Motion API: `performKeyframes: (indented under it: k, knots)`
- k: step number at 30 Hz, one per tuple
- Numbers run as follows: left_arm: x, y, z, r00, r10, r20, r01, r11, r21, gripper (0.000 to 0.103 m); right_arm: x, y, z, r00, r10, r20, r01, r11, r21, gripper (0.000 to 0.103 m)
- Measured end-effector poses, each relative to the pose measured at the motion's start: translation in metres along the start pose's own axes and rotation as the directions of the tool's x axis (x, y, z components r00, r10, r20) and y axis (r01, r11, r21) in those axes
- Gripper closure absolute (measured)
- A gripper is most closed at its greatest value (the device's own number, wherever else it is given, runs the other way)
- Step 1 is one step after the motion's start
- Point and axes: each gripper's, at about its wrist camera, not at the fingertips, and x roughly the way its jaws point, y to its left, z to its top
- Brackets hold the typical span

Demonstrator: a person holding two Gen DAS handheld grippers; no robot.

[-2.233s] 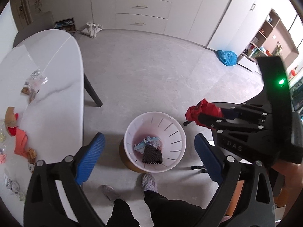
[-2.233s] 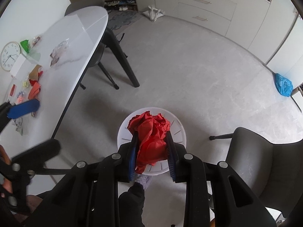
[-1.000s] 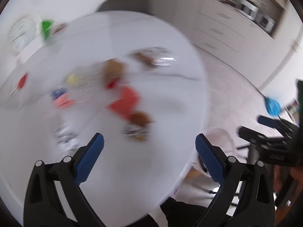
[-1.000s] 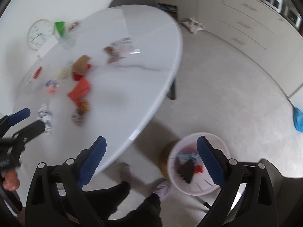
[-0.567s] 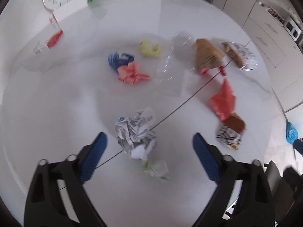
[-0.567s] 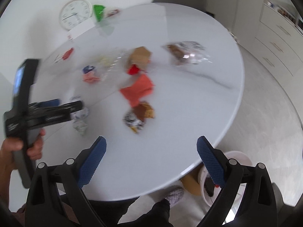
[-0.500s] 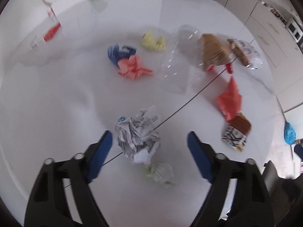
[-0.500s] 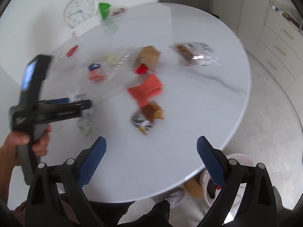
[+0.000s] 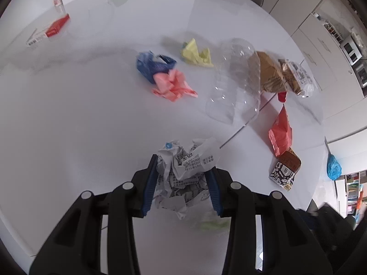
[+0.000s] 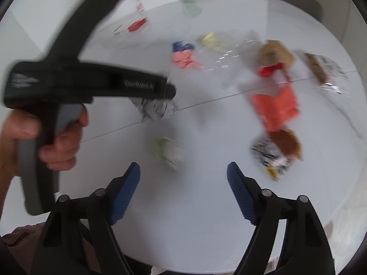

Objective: Collect trash
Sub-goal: 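Grasp the crumpled receipt with the left tool while the right tool grasps green paper, then carry both items to the wastebasket and open both tools to drop them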

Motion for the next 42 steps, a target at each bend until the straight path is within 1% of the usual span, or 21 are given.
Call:
performKeyframes:
  k: [1,4,6,8,10,12,15,17,20,22,24,28,32,37,39,42]
  knots:
    - [-0.005,0.003,0.0,1.0,-0.003,0.009,0.003,1.0,-0.008,0.064,0.007,0.004,0.003,1.0,0.0,-0.01,0.0,1.0,-0.009,0.036]
    - [-0.018,0.013,0.001,1.0,0.001,0.026,0.0,1.0,-0.023,0.064,0.026,0.013,0.011,0.999,0.003,-0.037,-0.004,1.0,-0.022,0.04]
    - [-0.025,0.016,0.0,0.999,0.008,0.037,-0.008,1.0,-0.023,0.064,0.038,0.017,0.015,0.998,-0.015,-0.059,0.013,1.0,-0.025,0.047]
    - [-0.035,0.02,-0.002,0.998,0.024,0.055,-0.024,1.0,-0.015,0.064,0.045,0.018,0.017,0.997,-0.032,-0.075,0.031,0.999,-0.014,0.051]
    - [-0.04,0.022,-0.002,0.998,0.037,0.06,-0.036,0.999,-0.009,0.064,0.049,0.017,0.017,0.996,-0.048,-0.08,0.048,0.999,0.0,0.063]
    - [-0.042,0.02,-0.004,0.997,0.036,0.062,-0.036,0.999,-0.009,0.063,0.048,0.016,0.019,0.995,-0.064,-0.073,0.064,0.998,0.002,0.071]
    - [-0.047,0.021,-0.008,0.997,0.036,0.063,-0.036,0.999,-0.001,0.064,0.046,0.011,0.02,0.996,-0.045,-0.073,0.047,0.999,0.023,0.072]
    - [-0.051,0.015,-0.01,0.997,0.038,0.069,-0.039,0.999,0.018,0.064,0.034,0.005,0.018,0.998,-0.023,-0.059,0.026,0.999,0.044,0.072]
    - [-0.059,0.0,-0.012,0.997,0.03,0.077,-0.035,0.998,0.058,0.064,0.007,-0.006,0.012,1.0,-0.011,-0.023,0.012,0.996,0.083,0.072]
    - [-0.062,-0.017,-0.013,0.997,0.027,0.069,-0.033,0.995,0.093,0.063,-0.009,-0.02,0.01,1.0,-0.01,-0.001,0.01,0.993,0.121,0.072]
    - [-0.065,-0.036,-0.014,0.998,0.014,0.063,-0.022,0.991,0.13,0.063,-0.032,-0.035,-0.002,0.999,-0.028,0.027,0.023,0.986,0.164,0.072]
    - [-0.07,-0.077,-0.019,0.998,-0.026,0.063,0.013,0.98,0.2,0.063,-0.071,-0.073,-0.029,0.994,-0.094,0.054,0.077,0.965,0.251,0.072]
    - [-0.073,-0.123,-0.027,0.996,-0.068,0.06,0.048,0.958,0.281,0.063,-0.107,-0.114,-0.066,0.982,-0.174,0.071,0.139,0.926,0.351,0.072]
    - [-0.077,-0.183,-0.041,0.992,-0.119,0.045,0.093,0.917,0.388,0.062,-0.142,-0.162,-0.111,0.963,-0.259,0.07,0.201,0.869,0.453,0.071]
    - [-0.077,-0.213,-0.051,0.989,-0.142,0.037,0.111,0.889,0.444,0.062,-0.155,-0.181,-0.129,0.954,-0.291,0.067,0.221,0.841,0.494,0.071]
    - [-0.074,-0.251,-0.063,0.984,-0.175,0.009,0.147,0.852,0.502,0.063,-0.174,-0.208,-0.154,0.939,-0.338,0.063,0.25,0.798,0.549,0.071]
